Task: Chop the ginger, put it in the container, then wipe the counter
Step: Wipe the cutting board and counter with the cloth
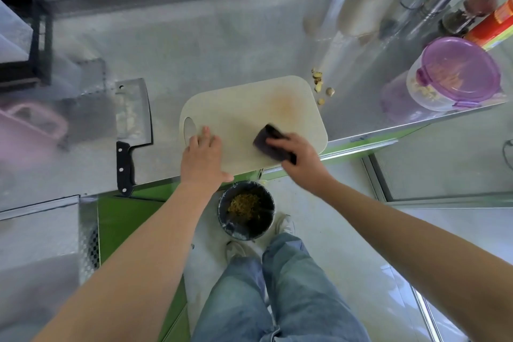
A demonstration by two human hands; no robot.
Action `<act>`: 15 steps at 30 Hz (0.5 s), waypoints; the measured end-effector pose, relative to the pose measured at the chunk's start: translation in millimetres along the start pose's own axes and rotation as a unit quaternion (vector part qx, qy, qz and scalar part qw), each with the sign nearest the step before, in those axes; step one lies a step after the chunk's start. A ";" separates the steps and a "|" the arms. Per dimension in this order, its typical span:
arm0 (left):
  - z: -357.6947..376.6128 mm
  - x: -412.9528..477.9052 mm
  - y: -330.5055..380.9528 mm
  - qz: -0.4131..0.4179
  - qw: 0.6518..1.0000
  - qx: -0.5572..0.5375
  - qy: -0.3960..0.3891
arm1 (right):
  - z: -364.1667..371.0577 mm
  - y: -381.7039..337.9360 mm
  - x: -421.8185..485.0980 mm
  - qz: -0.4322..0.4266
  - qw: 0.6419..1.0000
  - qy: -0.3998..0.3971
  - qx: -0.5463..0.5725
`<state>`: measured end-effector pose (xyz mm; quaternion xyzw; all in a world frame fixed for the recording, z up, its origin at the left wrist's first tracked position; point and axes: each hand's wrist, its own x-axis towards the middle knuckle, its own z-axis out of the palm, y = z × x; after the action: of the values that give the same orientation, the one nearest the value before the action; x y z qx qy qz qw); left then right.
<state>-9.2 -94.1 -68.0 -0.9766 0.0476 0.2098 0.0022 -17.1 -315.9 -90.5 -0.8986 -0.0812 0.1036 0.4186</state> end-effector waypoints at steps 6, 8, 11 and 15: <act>0.6 0.3 13.3 -0.008 1.000 -0.006 0.000 | -32.2 33.1 24.8 0.113 0.979 0.134 -0.102; 2.8 -0.2 14.5 -0.013 1.000 -0.006 0.004 | -17.0 28.3 9.2 0.072 0.989 0.104 -0.080; 0.8 -1.5 14.1 -0.014 1.000 -0.023 0.003 | 6.5 9.4 -18.7 -0.009 0.999 -0.030 -0.019; -2.0 -2.1 15.6 -0.016 1.000 -0.018 -0.006 | -10.6 10.1 4.4 0.023 0.998 0.051 0.001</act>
<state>-11.7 -109.4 -65.1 -0.9759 0.0284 0.2162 -0.0117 -9.5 -329.0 -92.2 -0.9040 -0.0389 0.0678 0.4202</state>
